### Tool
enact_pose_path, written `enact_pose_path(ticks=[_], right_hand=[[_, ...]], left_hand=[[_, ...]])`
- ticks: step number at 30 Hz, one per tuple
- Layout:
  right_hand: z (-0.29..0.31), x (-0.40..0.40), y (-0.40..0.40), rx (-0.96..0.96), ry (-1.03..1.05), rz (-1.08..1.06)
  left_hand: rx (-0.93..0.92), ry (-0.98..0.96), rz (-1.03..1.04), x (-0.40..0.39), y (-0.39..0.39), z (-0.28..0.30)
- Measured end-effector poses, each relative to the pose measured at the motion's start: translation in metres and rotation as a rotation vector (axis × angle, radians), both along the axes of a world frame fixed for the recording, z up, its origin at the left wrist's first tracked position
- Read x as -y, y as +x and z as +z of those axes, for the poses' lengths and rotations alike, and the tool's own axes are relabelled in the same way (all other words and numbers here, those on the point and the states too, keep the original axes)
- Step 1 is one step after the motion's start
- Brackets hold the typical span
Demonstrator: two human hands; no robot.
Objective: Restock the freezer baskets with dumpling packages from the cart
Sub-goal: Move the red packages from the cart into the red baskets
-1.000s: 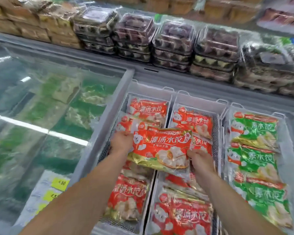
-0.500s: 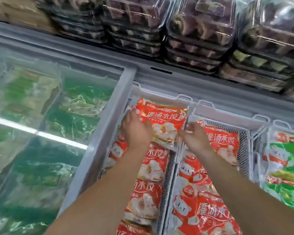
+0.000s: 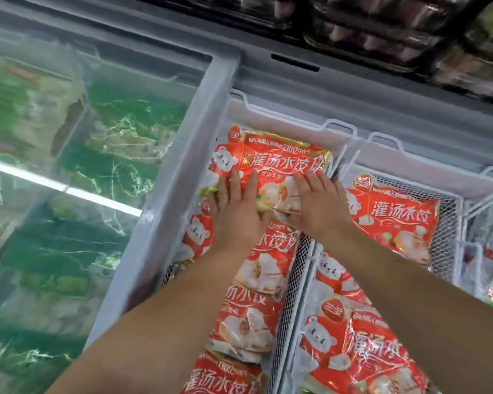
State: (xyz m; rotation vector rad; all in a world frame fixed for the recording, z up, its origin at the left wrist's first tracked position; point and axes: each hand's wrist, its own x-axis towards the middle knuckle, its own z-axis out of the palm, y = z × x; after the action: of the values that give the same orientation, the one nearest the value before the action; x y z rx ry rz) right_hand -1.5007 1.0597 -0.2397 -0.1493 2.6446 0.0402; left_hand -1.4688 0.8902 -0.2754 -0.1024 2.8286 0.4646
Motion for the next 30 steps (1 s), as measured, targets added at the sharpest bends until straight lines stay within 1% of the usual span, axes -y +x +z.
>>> enact_pose_path(ticks=[3,7,11,15,18,22,26,30], right_hand=[[0.01,-0.002,0.005,0.005,-0.018,-0.016],[0.042,-0.005,0.033,-0.051,-0.116,-0.048],[0.084,-0.015,0.086,-0.08,-0.143,-0.089],[0.127,-0.022,0.138,-0.124,-0.182,-0.112],[0.162,-0.027,0.183,-0.146,-0.178,-0.1],[0.204,-0.029,0.243,-0.175,-0.184,-0.07],[0.248,-0.02,0.319,-0.233,-0.182,0.008],[0.273,-0.01,0.396,-0.293,-0.218,0.052]], left_hand=[[0.053,0.025,-0.02,0.002,-0.003,0.012],[0.11,0.076,0.004,0.004,0.006,0.044],[0.041,0.083,-0.032,-0.001,0.045,0.086],[-0.033,0.206,-0.049,-0.006,0.09,0.131],[-0.059,0.254,-0.077,-0.005,0.129,0.16],[-0.084,0.256,-0.105,0.0,0.183,0.197],[-0.158,0.222,-0.067,0.006,0.26,0.24],[-0.242,0.238,0.0,0.014,0.347,0.273]])
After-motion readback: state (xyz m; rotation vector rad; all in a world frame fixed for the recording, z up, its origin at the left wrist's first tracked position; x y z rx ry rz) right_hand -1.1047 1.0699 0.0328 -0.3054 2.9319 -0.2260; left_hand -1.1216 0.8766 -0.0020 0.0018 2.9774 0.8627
